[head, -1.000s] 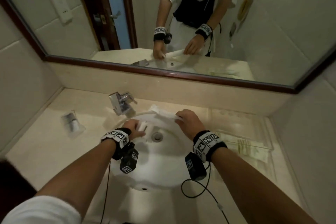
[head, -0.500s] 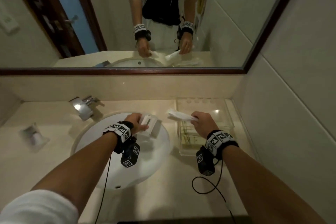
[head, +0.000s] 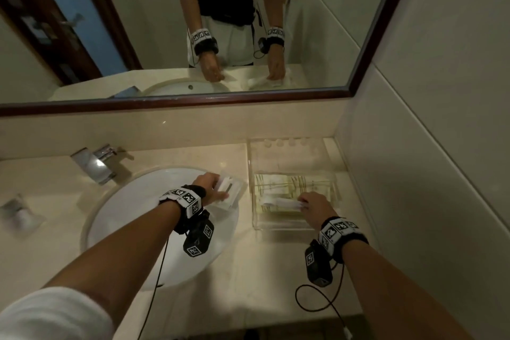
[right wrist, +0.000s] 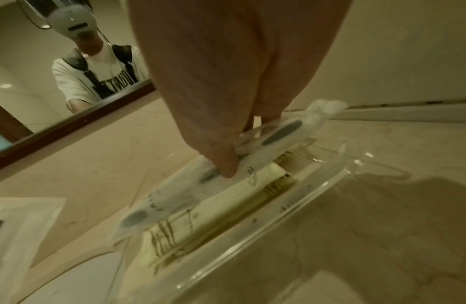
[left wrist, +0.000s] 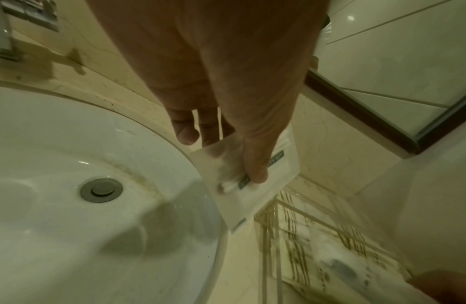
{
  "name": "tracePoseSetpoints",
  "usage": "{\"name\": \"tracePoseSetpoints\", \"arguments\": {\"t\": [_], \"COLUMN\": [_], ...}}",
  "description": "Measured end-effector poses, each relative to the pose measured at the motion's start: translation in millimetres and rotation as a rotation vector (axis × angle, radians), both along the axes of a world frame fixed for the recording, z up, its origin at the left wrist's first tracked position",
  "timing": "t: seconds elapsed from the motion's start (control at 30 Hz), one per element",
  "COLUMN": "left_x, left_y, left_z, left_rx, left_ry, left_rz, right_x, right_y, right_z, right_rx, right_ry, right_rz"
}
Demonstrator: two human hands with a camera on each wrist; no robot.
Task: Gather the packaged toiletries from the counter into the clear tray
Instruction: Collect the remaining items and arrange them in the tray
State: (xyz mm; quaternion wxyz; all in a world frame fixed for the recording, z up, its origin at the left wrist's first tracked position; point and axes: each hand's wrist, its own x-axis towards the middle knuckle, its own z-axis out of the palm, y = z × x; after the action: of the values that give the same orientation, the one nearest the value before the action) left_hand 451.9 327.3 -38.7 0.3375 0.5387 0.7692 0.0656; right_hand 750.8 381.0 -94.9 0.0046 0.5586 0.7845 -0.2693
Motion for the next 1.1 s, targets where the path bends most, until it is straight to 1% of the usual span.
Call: {"name": "tracePoseSetpoints", "arguments": {"t": [0.2,0.33,0.43,0.53,0.77,0.97,1.03,1.1], "left_x": [10,14,16,20,29,33,33,32], "left_y": [5,9,10,12,14,12,11,9], "left_z": [-7,-9,-10,-11,-14,-15,-16,-17], "left_rx": [-0.029,-0.049,-0.062,-0.074,-0.072,-0.067,-0.065,-0.061], "left_ry": [0.024,0.034,0.043,0.039,0.028,0.029,0.035,0.042], "left_rz": [-0.027,-0.035,-0.042,-0.054,-0.093,-0.116,-0.121,-0.123], "right_x": [0,-5,-7,-4,-3,-7,-10,-12], "right_y": [-3,-4,-10,-13,-23,-30,-31,-32], "right_z": [-18,-34,-41,-45,-45,-49,-46,-45], "right_rx": [-0.066,-0.034,0.005,0.039,0.030,0.191,0.225,0.215], "right_ry": [0.091,0.134,0.084,0.044,0.076,0.111,0.070,0.036], "right_rz": [0.001,0.000,-0.053,-0.047,-0.040,-0.122,-0.121,-0.116]}}
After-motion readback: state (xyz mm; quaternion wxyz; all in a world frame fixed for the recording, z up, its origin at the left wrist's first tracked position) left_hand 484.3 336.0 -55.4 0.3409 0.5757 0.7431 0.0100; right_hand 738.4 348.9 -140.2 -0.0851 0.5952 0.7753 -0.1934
